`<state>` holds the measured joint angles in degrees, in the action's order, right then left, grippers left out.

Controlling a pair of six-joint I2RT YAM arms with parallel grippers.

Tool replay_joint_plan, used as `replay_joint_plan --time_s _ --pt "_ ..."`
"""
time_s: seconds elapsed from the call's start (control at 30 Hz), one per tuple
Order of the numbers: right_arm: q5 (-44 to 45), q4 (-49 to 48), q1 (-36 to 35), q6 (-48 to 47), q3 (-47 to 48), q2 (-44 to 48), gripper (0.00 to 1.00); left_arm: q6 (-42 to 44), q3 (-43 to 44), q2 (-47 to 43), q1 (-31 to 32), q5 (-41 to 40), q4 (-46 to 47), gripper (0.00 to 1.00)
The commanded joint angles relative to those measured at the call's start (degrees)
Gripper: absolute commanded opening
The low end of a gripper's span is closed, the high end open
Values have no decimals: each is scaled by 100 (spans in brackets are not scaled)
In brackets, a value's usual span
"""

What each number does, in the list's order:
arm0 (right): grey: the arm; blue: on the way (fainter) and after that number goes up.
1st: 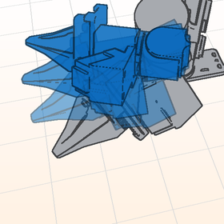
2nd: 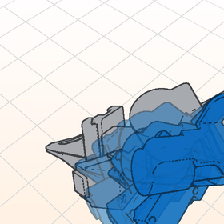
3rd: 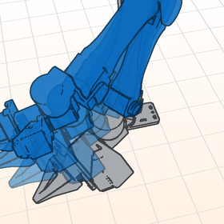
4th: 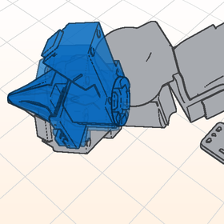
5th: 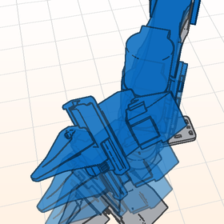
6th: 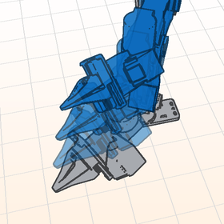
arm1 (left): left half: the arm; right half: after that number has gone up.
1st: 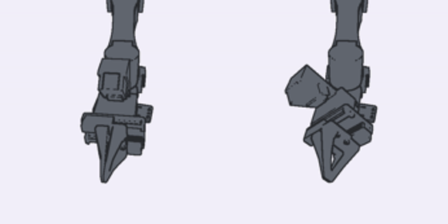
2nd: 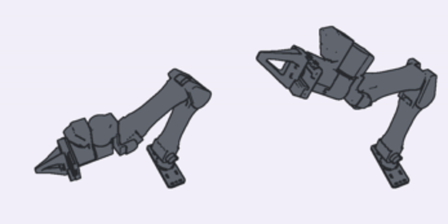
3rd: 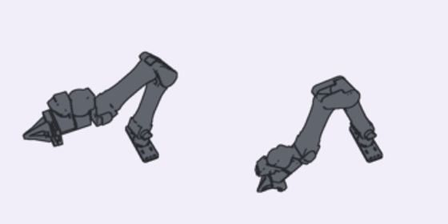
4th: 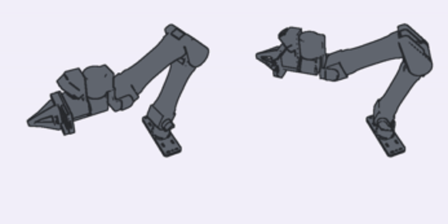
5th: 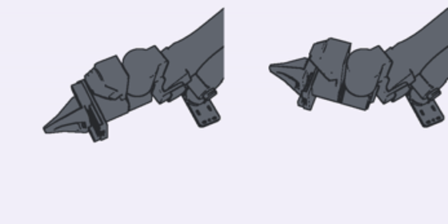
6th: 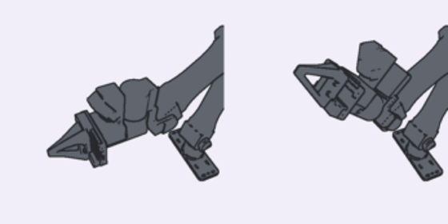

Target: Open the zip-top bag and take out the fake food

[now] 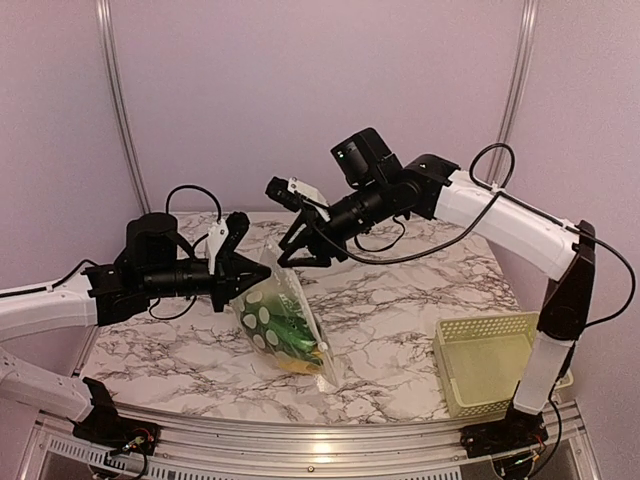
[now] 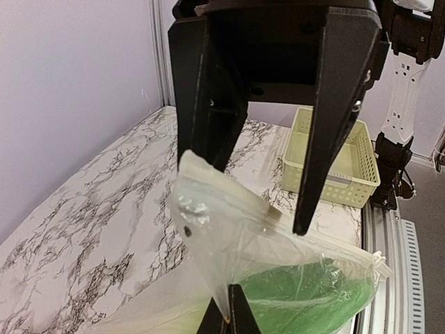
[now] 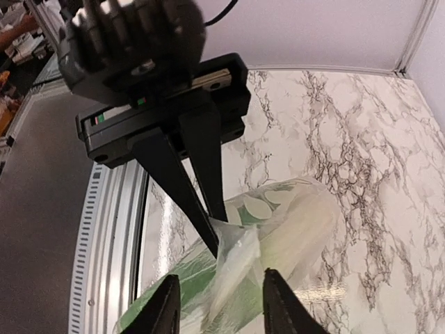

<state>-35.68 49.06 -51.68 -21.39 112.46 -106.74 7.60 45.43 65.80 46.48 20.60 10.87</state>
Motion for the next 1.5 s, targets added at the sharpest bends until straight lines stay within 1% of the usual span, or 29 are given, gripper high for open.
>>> replay_joint_plan --time_s 0.0,0.07,0.13,0.2,0.37,0.5,0.57,0.7,0.9,1.07,1.13,1.23,1.37,1.4,1.47 --pt "142 -1730 481 940 -1280 1088 54 -697 -490 -214 -47 -341 1092 0" --pt "328 -2652 572 1323 -2213 1709 65 -1024 -659 -242 -82 -495 1353 0" --pt "553 -3347 601 1646 -3068 2264 70 -1265 -749 -243 -138 -668 1517 0" --pt "683 -3811 598 1894 -3711 2688 71 -1501 -828 -251 -244 -778 1671 0" --pt "693 -4486 562 2532 -5120 3371 70 -2193 -1077 -270 -619 -850 2097 0" --pt "943 -4855 364 2881 -5823 3570 69 -2548 -1154 -194 -858 -887 2176 0" --pt "1164 -5128 131 2964 -5991 3540 69 -2608 -1169 -146 -902 -904 2170 0" --pt "1626 -5296 -231 3011 -6071 3286 68 -2726 -1304 -162 -938 -933 2333 0" --pt "1898 -5485 -297 3031 -6072 2964 64 -2713 -1382 -265 -982 -959 2299 0" --pt "2244 -5449 -298 2974 -5983 2726 62 -2694 -1475 -350 -1042 -1001 2311 0" --pt "2254 -5461 -299 2917 -5983 2636 61 -2702 -1484 -357 -1053 -960 2343 0" --pt "2184 -5486 -294 2887 -5978 2490 56 -2718 -1498 -357 -1073 -952 2356 0" --pt "2107 -5571 -299 2907 -6062 2376 46 -2761 -1532 -353 -1106 -953 2414 0" --pt "2082 -5599 -298 2916 -6069 2350 43 -2773 -1536 -355 -1112 -953 2436 0" --pt "2054 -5583 -296 2889 -6037 2304 30 -2781 -1552 -357 -1123 -953 2450 0"
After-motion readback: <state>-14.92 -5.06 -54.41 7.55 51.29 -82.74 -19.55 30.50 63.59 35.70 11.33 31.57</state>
